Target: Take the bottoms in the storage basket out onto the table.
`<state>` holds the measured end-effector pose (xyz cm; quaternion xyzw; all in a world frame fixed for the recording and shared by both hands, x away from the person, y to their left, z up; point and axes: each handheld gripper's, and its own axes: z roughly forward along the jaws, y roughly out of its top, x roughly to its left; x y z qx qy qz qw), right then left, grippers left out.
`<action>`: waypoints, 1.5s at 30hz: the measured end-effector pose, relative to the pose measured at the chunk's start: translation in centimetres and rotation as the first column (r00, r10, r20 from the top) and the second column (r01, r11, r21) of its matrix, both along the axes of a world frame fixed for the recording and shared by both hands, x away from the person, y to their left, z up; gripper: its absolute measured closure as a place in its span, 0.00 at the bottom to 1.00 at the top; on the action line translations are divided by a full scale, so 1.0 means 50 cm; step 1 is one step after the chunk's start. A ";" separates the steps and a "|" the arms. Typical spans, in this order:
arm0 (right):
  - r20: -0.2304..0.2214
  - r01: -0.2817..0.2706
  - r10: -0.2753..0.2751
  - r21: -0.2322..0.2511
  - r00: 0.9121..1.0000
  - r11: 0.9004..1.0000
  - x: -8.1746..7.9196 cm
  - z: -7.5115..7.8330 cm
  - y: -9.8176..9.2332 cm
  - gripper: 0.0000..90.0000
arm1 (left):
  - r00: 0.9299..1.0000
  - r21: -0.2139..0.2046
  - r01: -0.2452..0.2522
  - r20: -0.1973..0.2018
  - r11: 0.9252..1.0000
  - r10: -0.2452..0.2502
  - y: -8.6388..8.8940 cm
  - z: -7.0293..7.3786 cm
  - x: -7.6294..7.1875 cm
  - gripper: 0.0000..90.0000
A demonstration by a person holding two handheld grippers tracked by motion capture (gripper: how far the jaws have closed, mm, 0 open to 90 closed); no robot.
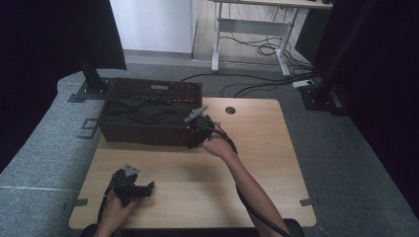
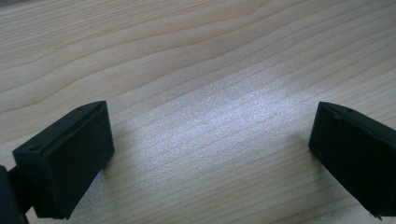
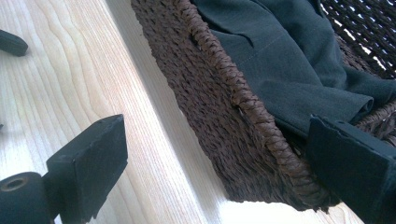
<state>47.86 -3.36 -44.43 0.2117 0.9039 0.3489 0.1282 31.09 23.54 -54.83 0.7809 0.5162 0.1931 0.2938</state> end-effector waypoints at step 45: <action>-0.023 0.051 -0.050 0.058 0.998 0.997 -0.023 0.003 -0.131 0.17 | 1.000 -0.001 -0.001 0.000 1.000 0.001 0.000 0.000 0.000 0.00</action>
